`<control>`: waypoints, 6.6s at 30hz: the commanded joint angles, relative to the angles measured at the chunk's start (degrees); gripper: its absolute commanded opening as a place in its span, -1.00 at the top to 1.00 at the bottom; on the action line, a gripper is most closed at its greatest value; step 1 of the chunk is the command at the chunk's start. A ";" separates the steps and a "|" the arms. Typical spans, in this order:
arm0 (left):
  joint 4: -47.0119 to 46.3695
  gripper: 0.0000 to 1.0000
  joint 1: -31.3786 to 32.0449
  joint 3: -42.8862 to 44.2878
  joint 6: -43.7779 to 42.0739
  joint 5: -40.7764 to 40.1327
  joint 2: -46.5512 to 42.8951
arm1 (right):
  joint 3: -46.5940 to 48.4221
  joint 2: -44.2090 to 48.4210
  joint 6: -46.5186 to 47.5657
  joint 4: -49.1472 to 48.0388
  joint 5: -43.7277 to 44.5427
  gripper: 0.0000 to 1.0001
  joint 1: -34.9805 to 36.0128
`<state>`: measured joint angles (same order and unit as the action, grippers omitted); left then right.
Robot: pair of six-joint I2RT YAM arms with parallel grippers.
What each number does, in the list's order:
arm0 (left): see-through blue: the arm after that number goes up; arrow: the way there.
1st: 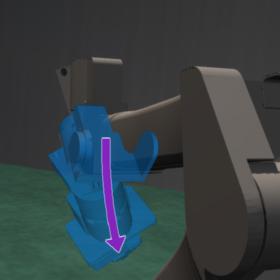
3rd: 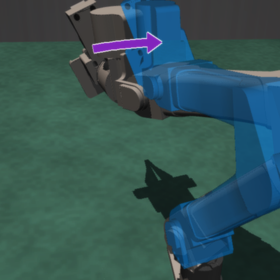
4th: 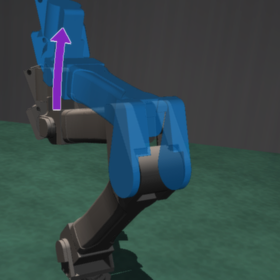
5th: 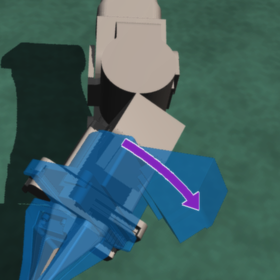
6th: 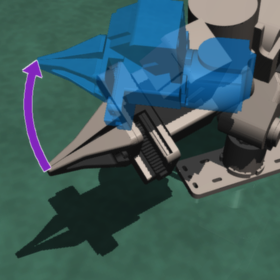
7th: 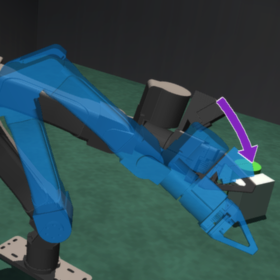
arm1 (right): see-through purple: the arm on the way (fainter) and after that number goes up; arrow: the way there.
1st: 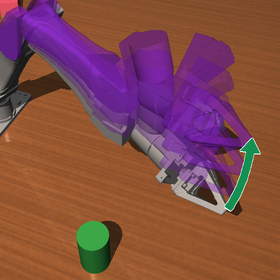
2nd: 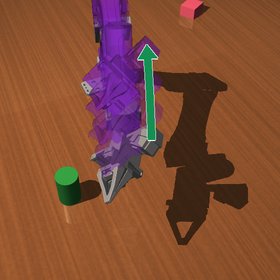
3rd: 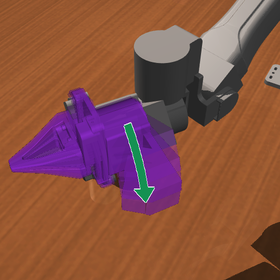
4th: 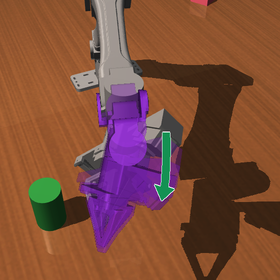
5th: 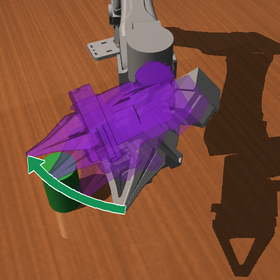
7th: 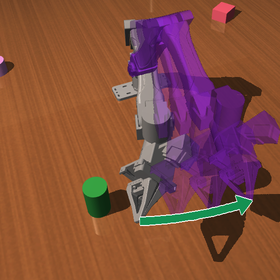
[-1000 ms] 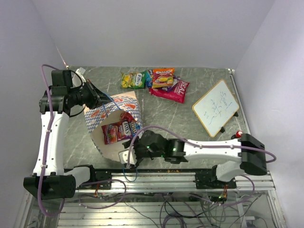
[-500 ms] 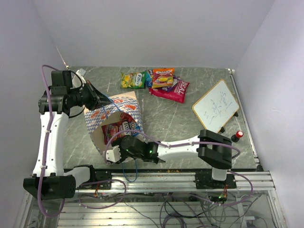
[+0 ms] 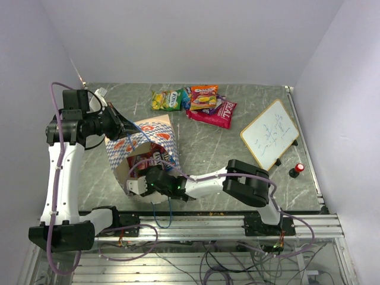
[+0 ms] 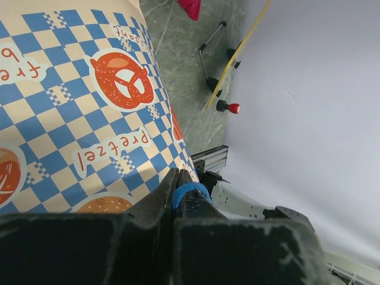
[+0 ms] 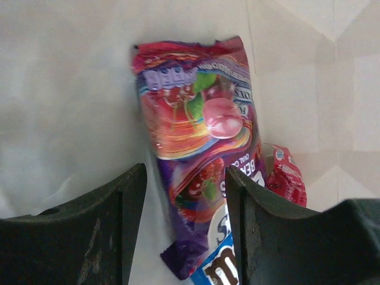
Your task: Take the snacks out of the paper bag
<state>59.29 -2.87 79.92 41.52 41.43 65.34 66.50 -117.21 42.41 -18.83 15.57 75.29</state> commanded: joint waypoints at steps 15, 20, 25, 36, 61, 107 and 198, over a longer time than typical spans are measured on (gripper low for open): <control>0.49 0.86 -0.47 1.55 -0.80 2.31 -2.41 | 6.97 0.06 -2.72 6.15 -3.40 1.00 -2.98; -1.52 0.86 -0.50 0.06 0.42 2.69 -3.50 | 4.40 6.72 -7.22 9.64 -5.51 1.00 -2.91; -3.69 0.86 -0.49 -1.24 1.93 2.78 -4.38 | 0.13 15.68 -12.27 13.26 -9.60 1.00 -2.46; -7.53 0.86 -0.49 -3.55 3.23 2.95 -4.28 | -3.93 38.96 -18.57 27.12 -30.32 1.00 -2.11; -5.13 0.86 -0.51 -3.77 2.39 -2.15 -2.38 | 10.24 42.37 -9.00 11.94 -11.48 1.00 -31.01; 6.27 0.86 -0.47 -1.78 -4.25 -5.52 -1.43 | 34.38 -13.40 0.45 5.10 -13.43 -0.39 -36.44; -25.86 0.86 13.95 -7.47 20.44 -0.21 -2.92 | -8.80 13.21 0.82 7.07 -13.27 0.89 -14.33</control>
<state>33.30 10.68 73.28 62.78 40.32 63.68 57.52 -104.53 43.70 -11.31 3.20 61.41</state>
